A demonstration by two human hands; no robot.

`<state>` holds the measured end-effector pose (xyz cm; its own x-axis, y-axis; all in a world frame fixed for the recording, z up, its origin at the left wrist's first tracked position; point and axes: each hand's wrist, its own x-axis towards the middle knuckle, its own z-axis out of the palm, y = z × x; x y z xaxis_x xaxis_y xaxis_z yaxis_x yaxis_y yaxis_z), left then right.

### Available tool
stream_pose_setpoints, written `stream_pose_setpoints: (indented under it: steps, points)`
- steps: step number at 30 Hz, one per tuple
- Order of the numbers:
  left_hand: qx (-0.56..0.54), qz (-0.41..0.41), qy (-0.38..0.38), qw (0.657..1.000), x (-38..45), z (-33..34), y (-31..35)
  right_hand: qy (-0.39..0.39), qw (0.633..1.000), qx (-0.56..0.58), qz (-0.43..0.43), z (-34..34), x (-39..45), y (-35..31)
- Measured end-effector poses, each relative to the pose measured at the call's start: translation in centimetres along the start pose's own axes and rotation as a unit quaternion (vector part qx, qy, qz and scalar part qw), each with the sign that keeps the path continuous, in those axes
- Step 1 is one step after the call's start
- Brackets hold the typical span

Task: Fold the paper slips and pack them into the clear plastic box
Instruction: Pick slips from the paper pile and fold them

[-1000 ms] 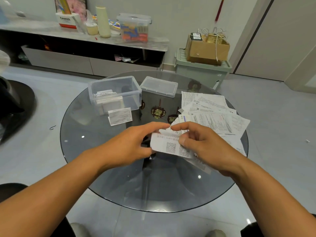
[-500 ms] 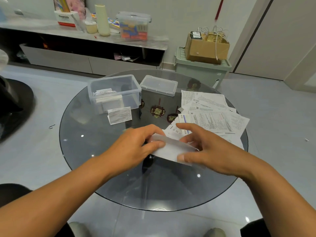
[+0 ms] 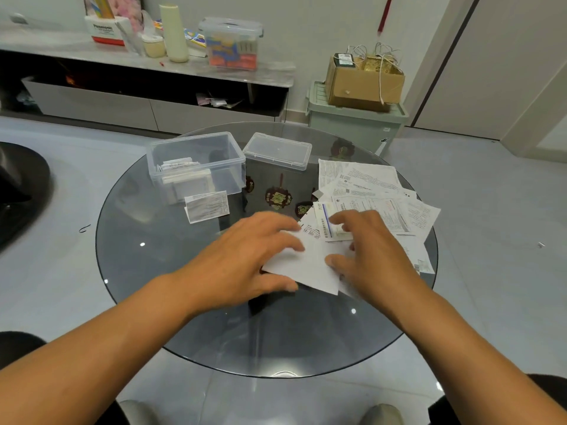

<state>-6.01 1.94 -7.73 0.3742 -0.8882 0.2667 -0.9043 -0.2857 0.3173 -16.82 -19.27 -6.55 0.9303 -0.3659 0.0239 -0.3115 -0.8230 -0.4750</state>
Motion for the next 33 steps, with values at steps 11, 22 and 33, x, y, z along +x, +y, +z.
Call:
stream_pose_setpoints:
  steps: [11, 22, 33]
  points:
    - [0.056, 0.004, 0.012, 0.998, 0.6, 0.5, -0.4, -0.157, 0.984, 0.044, -0.072, -1.4, -1.2, -1.2]
    - [-0.027, -0.104, 0.021, 0.994, 0.5, 1.5, -0.5, -0.057, 0.997, 0.043, 0.022, 0.7, 0.0, -1.4]
    - [-0.047, -0.175, 0.0, 0.983, 1.0, 1.0, -0.5, -0.074, 0.986, 0.132, 0.067, 0.1, 0.4, -2.2]
